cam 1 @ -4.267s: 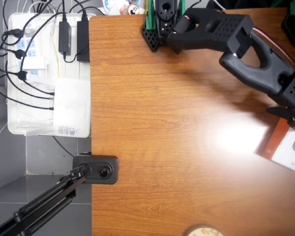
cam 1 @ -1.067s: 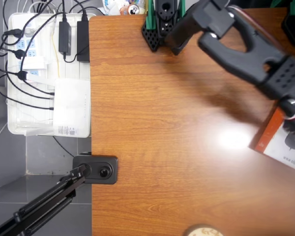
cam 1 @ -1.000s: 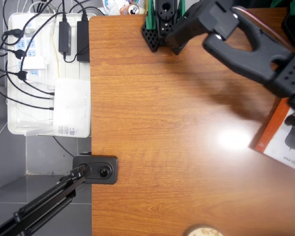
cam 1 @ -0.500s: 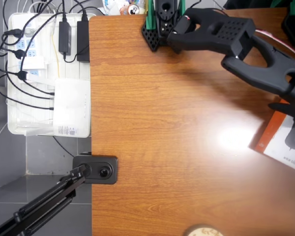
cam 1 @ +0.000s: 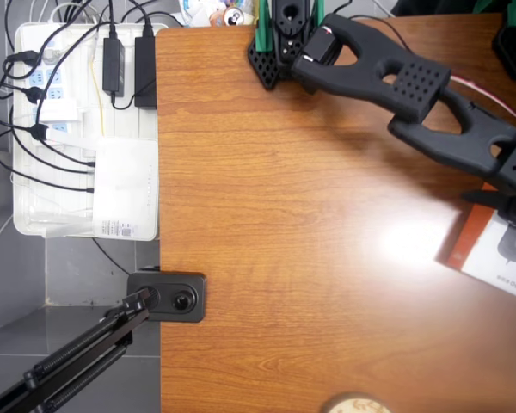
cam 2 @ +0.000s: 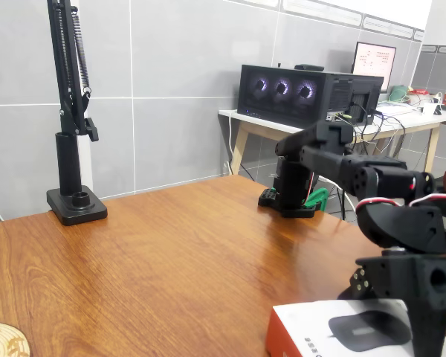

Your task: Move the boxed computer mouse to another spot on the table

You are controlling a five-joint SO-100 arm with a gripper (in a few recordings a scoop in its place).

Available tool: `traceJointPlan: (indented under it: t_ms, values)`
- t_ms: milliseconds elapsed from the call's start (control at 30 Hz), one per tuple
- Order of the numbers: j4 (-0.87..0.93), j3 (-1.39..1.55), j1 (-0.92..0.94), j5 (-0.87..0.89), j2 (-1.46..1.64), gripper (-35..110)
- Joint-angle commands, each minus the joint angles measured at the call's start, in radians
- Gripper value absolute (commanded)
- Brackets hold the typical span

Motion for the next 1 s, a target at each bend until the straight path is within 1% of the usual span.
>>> traceJointPlan:
  t_ms: [0, 33, 133, 200, 267, 367, 500, 600, 733, 800, 967]
  values:
    - [0.380, -0.497, 0.026, -0.075, -0.153, 5]
    - [0.437, -0.497, 0.034, -0.091, -0.121, 0]
    - [0.540, -0.492, 0.086, -0.080, 0.015, 0]
    - [0.581, -0.402, 0.153, -0.034, 0.175, 0]
    - [0.586, -0.207, 0.232, 0.017, 0.383, 0]
    - [0.578, 0.106, 0.371, 0.032, 0.698, 0]
    - [0.548, 0.499, 0.620, 0.104, 1.074, 0]
    - [0.433, 0.850, 0.831, 0.170, 1.318, 0]
    - [0.120, 1.425, 1.048, 0.238, 1.618, 0]
    - [-0.003, 1.637, 1.109, 0.232, 1.703, 0]
    - [-0.156, 1.934, 1.149, 0.201, 1.729, 0]
